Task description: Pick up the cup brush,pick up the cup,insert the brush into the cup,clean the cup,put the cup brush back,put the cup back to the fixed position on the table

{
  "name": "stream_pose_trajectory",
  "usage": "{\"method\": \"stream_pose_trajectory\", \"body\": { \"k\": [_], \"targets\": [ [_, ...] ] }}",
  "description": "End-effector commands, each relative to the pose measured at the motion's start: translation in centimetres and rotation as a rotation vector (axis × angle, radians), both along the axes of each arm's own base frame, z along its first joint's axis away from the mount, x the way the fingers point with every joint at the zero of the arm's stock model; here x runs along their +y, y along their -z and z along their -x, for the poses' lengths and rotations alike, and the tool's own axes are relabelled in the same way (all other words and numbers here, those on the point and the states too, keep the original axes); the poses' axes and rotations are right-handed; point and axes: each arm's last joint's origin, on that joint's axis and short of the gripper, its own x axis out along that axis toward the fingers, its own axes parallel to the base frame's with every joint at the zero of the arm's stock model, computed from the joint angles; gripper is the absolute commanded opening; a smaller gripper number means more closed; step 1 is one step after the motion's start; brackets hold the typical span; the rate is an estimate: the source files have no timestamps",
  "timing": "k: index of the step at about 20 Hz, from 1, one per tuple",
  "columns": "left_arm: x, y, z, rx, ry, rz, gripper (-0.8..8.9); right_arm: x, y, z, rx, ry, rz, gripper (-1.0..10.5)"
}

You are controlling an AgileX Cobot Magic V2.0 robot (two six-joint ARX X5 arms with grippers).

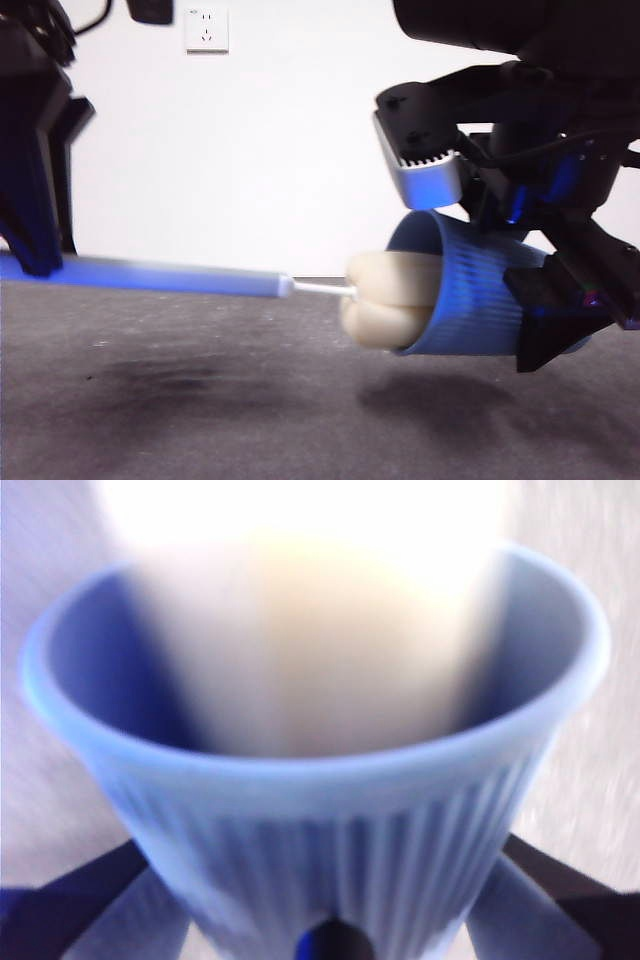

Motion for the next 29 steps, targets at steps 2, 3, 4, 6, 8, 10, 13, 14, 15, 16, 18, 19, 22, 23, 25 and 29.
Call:
{"method": "stream_pose_trajectory", "body": {
  "k": [2,3,4,6,8,10,13,14,15,16,18,19,22,23,25,29],
  "targets": [
    [-1.9,0.7,-0.1,0.011,-0.012,0.068,-0.09,1.3,0.1,0.7,0.001,-0.058,0.005,-0.1],
    [-2.5,0.8,-0.1,0.006,-0.018,0.090,-0.09,1.6,0.2,0.9,0.002,-0.073,0.006,-0.1],
    [-2.8,0.8,-0.1,0.012,-0.016,0.111,-0.09,1.8,0.2,1.1,0.002,-0.086,0.007,-0.1],
    [-3.3,1.1,-0.1,0.019,-0.028,0.122,-0.09,2.1,0.1,1.3,0.001,-0.096,0.003,-0.1],
    [-3.3,1.1,0.0,0.023,-0.041,0.116,-0.09,2.2,0.1,1.3,-0.006,-0.087,0.001,-0.1],
    [-3.0,1.3,0.1,0.029,-0.064,0.067,-0.08,2.0,0.1,1.3,-0.027,-0.064,0.029,-0.1],
    [-1.8,1.5,0.5,0.022,-0.105,-0.079,-0.08,1.7,0.1,1.2,-0.036,-0.049,0.051,-0.1],
    [-1.5,1.4,0.7,0.037,-0.106,-0.100,-0.08,1.7,0.1,1.1,-0.036,-0.041,0.048,-0.1],
    [-1.1,1.3,0.9,0.047,-0.111,-0.120,-0.08,1.6,0.1,1.0,-0.036,-0.028,0.042,-0.1],
    [-0.7,1.1,1.0,0.046,-0.118,-0.132,-0.08,1.6,0.1,1.0,-0.035,-0.025,0.042,-0.1],
    [-0.2,0.6,1.4,0.038,-0.122,-0.143,-0.08,1.4,0.2,0.9,-0.030,-0.017,0.050,-0.1],
    [0.0,0.4,1.6,0.038,-0.122,-0.144,-0.08,1.3,0.2,0.8,-0.028,-0.012,0.052,-0.1],
    [0.3,0.0,1.8,0.025,-0.122,-0.125,-0.08,1.4,0.1,0.7,-0.036,-0.009,0.040,-0.1],
    [0.2,0.0,1.7,0.022,-0.121,-0.119,-0.08,1.4,0.1,0.6,-0.038,-0.009,0.037,-0.1],
    [-0.1,-0.1,1.6,0.014,-0.105,-0.077,-0.09,1.4,0.1,0.6,-0.041,-0.010,0.030,-0.1],
    [-1.8,-0.1,0.7,0.020,-0.062,0.098,-0.09,1.6,0.1,0.7,-0.030,-0.025,0.004,-0.1]
  ]
}}
